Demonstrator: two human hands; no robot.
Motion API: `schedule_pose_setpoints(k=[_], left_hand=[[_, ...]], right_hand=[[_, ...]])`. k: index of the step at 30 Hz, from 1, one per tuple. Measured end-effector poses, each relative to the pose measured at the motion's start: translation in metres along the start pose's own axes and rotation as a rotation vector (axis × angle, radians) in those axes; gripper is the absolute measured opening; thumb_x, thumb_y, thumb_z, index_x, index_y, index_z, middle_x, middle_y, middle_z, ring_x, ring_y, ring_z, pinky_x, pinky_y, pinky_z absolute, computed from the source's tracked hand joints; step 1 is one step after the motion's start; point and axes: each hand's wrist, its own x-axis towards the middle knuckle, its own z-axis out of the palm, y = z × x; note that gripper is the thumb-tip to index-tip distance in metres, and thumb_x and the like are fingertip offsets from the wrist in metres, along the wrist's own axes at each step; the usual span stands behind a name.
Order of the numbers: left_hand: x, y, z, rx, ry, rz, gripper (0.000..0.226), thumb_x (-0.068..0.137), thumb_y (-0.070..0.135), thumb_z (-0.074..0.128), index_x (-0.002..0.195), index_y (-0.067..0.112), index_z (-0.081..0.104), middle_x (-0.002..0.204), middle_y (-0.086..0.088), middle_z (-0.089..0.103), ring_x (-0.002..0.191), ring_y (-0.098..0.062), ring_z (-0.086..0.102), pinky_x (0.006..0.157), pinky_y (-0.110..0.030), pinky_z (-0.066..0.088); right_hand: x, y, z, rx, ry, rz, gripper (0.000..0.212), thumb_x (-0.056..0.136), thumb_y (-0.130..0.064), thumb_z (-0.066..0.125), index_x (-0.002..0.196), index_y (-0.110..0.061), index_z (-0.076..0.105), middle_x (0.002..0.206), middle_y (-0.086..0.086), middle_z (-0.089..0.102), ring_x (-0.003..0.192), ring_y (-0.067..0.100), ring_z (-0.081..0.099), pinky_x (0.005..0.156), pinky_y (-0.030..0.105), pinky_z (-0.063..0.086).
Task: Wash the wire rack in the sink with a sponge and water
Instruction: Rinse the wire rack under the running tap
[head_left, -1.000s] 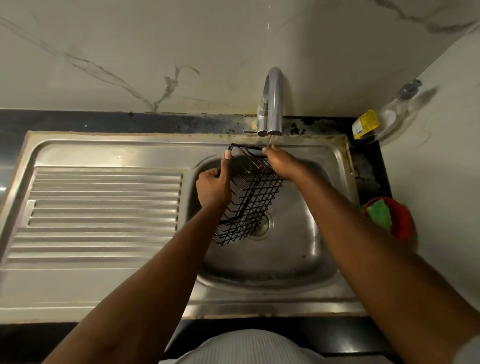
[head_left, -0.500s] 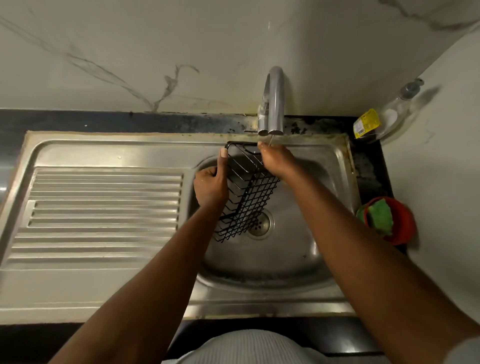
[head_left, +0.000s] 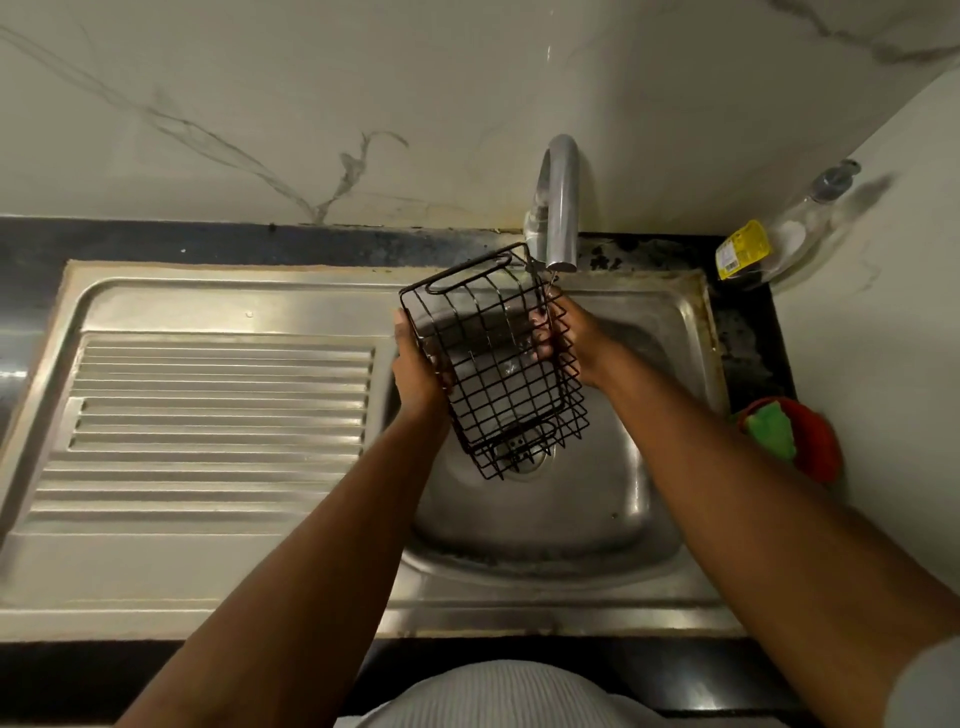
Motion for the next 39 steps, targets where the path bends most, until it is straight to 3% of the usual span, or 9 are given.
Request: schedule_pose_setpoints(k=[6, 9, 12, 17, 20, 22, 25, 31, 39], left_hand=[[0.021, 0.048, -0.027, -0.03, -0.2, 0.016, 0.05, 0.105, 0.049, 0.028, 0.088, 0.016, 0.063, 0.085, -0.008, 0.066, 0.08, -0.022, 0.061, 0.08, -0.038, 0.047], [0.035, 0.072, -0.028, 0.308, -0.341, 0.096, 0.053, 0.109, 0.044, 0.028, 0.1, 0.011, 0.068, 0.09, -0.009, 0.071, 0.082, -0.022, 0.066, 0.08, -0.036, 0.048], [0.028, 0.077, -0.008, 0.729, -0.463, 0.211, 0.055, 0.109, 0.057, 0.037, 0.107, 0.012, 0.071, 0.091, -0.004, 0.071, 0.083, -0.018, 0.066, 0.077, -0.031, 0.05], [0.013, 0.054, 0.015, 0.714, -0.36, 0.25, 0.063, 0.103, 0.064, 0.047, 0.098, 0.005, 0.071, 0.08, -0.006, 0.073, 0.065, -0.011, 0.068, 0.059, -0.027, 0.053], [0.013, 0.041, 0.018, 0.691, -0.197, 0.241, 0.084, 0.093, 0.084, 0.039, 0.094, 0.007, 0.073, 0.078, -0.004, 0.075, 0.069, -0.014, 0.07, 0.061, -0.029, 0.057], [0.008, 0.035, 0.02, 0.722, -0.141, 0.249, 0.086, 0.097, 0.08, 0.034, 0.089, 0.004, 0.073, 0.072, -0.002, 0.071, 0.061, -0.011, 0.063, 0.056, -0.025, 0.051], [0.008, 0.028, 0.017, 0.725, -0.096, 0.281, 0.088, 0.098, 0.079, 0.032, 0.078, 0.001, 0.069, 0.067, -0.008, 0.069, 0.059, -0.019, 0.061, 0.06, -0.032, 0.048], [0.01, 0.03, 0.01, 0.638, -0.096, 0.269, 0.063, 0.105, 0.054, 0.038, 0.09, 0.007, 0.076, 0.081, -0.004, 0.076, 0.078, -0.022, 0.07, 0.071, -0.034, 0.054], [-0.003, 0.041, 0.003, 0.859, -0.156, 0.312, 0.021, 0.114, 0.023, 0.038, 0.097, 0.027, 0.05, 0.082, 0.012, 0.037, 0.071, -0.005, 0.04, 0.046, -0.001, 0.037]], right_hand=[[-0.009, -0.02, 0.005, -0.482, 0.14, -0.083, 0.057, 0.096, -0.079, 0.036, 0.081, -0.031, 0.062, 0.07, -0.009, 0.059, 0.068, 0.014, 0.052, 0.063, 0.032, 0.04], [-0.009, -0.022, 0.004, -0.76, 0.124, -0.139, 0.072, 0.09, -0.086, 0.032, 0.114, -0.027, 0.068, 0.1, 0.002, 0.068, 0.093, 0.021, 0.063, 0.089, 0.04, 0.051], [-0.012, -0.024, 0.01, -0.936, 0.115, -0.131, 0.077, 0.091, -0.086, 0.03, 0.096, -0.018, 0.067, 0.089, 0.008, 0.066, 0.087, 0.026, 0.064, 0.082, 0.039, 0.05], [-0.019, -0.026, 0.018, -0.79, 0.15, -0.124, 0.078, 0.089, -0.086, 0.032, 0.133, -0.029, 0.062, 0.127, 0.006, 0.066, 0.112, 0.027, 0.061, 0.095, 0.047, 0.049], [-0.026, -0.024, 0.025, -0.79, 0.182, -0.212, 0.052, 0.106, -0.062, 0.033, 0.105, -0.022, 0.067, 0.099, 0.005, 0.069, 0.091, 0.022, 0.064, 0.082, 0.04, 0.049], [-0.034, -0.023, 0.039, -0.811, 0.147, -0.241, 0.047, 0.111, -0.05, 0.03, 0.125, -0.022, 0.063, 0.116, 0.011, 0.068, 0.107, 0.025, 0.064, 0.09, 0.041, 0.048], [-0.048, -0.012, 0.066, -0.906, 0.124, -0.25, 0.06, 0.111, -0.048, 0.03, 0.158, -0.011, 0.034, 0.163, 0.015, 0.035, 0.15, 0.031, 0.034, 0.118, 0.042, 0.03], [-0.074, 0.003, 0.084, -1.028, 0.158, -0.38, 0.063, 0.112, -0.046, 0.021, 0.163, -0.01, 0.017, 0.171, 0.012, 0.016, 0.159, 0.024, 0.013, 0.128, 0.039, 0.01], [-0.015, 0.021, -0.021, -0.816, 0.26, 0.159, 0.08, 0.103, -0.068, 0.024, 0.16, -0.012, 0.029, 0.162, 0.016, 0.035, 0.147, 0.037, 0.037, 0.12, 0.052, 0.03]])
